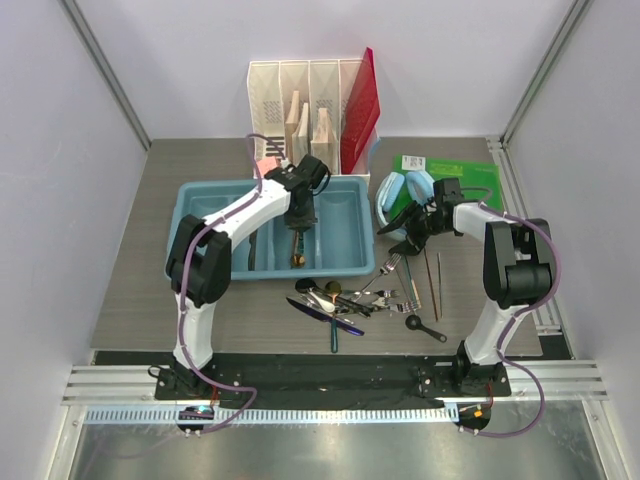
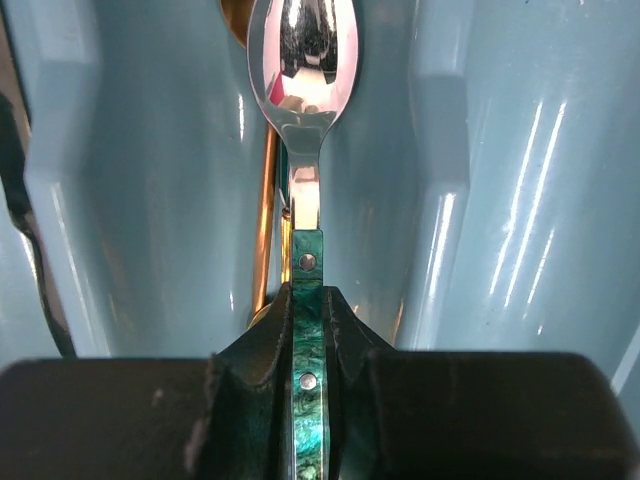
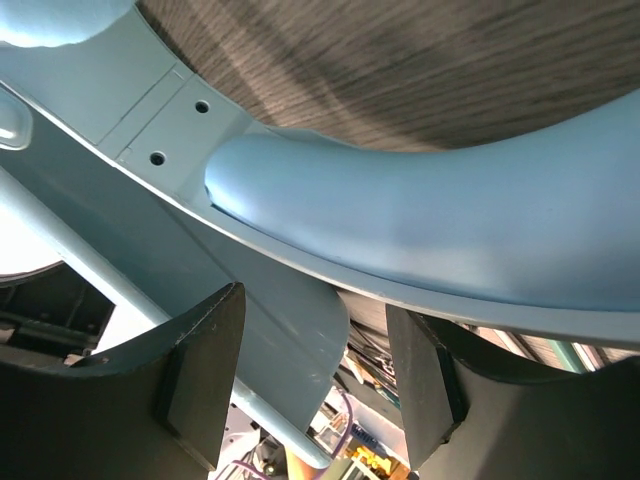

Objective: Sort the eating utensils into containers
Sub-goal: Place the spoon in the storage box.

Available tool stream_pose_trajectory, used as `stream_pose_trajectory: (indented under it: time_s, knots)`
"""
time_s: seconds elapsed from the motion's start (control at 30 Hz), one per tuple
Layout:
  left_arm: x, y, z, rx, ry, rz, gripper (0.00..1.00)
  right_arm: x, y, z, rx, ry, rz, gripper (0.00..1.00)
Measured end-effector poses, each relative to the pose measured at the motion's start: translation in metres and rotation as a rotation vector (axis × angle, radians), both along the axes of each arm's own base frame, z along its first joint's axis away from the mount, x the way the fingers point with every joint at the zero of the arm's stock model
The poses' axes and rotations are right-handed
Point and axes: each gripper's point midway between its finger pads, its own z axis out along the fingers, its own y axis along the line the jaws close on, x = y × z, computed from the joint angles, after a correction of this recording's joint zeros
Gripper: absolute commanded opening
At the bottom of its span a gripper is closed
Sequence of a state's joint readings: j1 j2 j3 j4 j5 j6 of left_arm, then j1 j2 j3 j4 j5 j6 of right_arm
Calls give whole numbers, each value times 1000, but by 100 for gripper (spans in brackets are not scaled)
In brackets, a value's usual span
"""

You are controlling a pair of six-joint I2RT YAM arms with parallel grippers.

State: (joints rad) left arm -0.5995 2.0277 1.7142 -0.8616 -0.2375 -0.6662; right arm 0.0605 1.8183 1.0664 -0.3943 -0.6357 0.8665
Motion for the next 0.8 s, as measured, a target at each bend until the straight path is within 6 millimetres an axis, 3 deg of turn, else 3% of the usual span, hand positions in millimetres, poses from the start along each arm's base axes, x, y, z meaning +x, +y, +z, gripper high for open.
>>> stream_pose_trajectory:
  time_s: [0.03, 0.17, 0.33, 0.53, 0.63, 0.8]
  knots:
    - [-1, 0, -2, 1, 5, -2, 1, 1, 0, 0, 0, 0, 0, 63]
    - [-3, 2, -11, 8, 14, -6, 25, 2, 0, 0, 0, 0, -1, 64]
    - [-10, 8, -23, 31, 39, -17, 32, 3, 0, 0, -1, 1, -2, 64]
    - [-18, 15, -19, 21, 25, -10, 33, 0, -1, -1, 1, 6, -6, 64]
    - [-22, 20, 2, 2, -18, -1, 40, -6, -1, -2, 1, 20, -12, 65]
    - [-29, 29, 69, -79, -152, 35, 40, -8, -3, 9, -11, -5, -31, 66]
